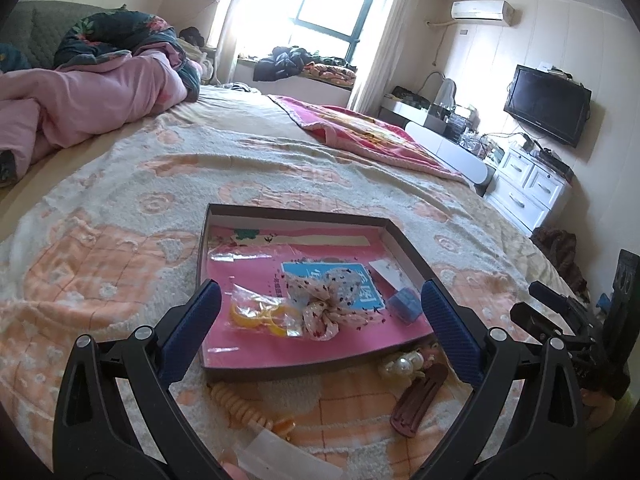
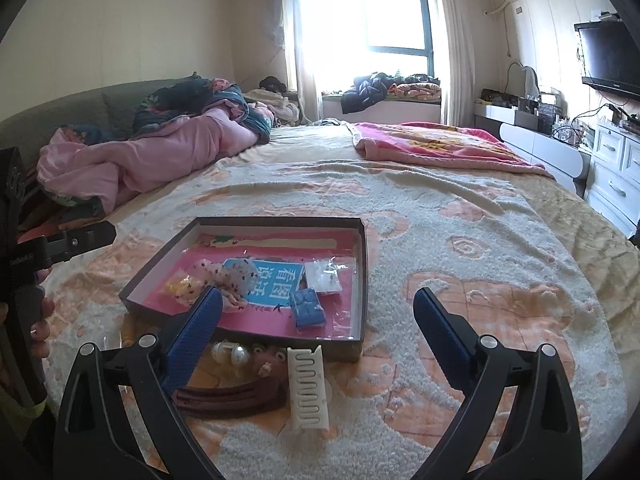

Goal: Organize jewelry
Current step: 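Move both tools back toward the white clip and maroon comb, then grasp the white hair clip with the right tool while the left grasps the pearl clip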

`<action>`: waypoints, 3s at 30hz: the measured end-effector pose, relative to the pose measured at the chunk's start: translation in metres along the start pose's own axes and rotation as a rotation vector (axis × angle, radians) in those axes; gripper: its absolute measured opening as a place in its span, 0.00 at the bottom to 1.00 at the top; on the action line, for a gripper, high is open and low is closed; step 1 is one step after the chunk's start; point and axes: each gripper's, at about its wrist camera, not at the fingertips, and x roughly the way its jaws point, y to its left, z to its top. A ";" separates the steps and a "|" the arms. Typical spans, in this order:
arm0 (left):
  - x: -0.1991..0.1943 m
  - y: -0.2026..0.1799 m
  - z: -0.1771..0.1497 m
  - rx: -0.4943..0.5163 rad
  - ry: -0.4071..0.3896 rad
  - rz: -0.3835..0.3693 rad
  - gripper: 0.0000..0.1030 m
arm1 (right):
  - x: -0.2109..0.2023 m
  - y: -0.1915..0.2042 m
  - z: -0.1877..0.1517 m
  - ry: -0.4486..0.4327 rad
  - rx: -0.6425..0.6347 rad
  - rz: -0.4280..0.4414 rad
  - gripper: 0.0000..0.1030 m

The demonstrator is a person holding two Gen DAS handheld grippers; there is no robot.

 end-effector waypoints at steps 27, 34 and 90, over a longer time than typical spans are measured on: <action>0.024 -0.043 -0.047 0.131 0.125 -0.015 0.89 | -0.011 0.010 -0.054 0.099 -0.025 -0.020 0.91; 0.037 -0.051 -0.058 0.162 0.182 -0.029 0.89 | -0.001 0.009 -0.063 0.133 -0.034 -0.029 0.91; 0.081 -0.069 -0.069 0.124 0.346 -0.098 0.33 | 0.035 -0.012 -0.074 0.215 0.054 0.022 0.25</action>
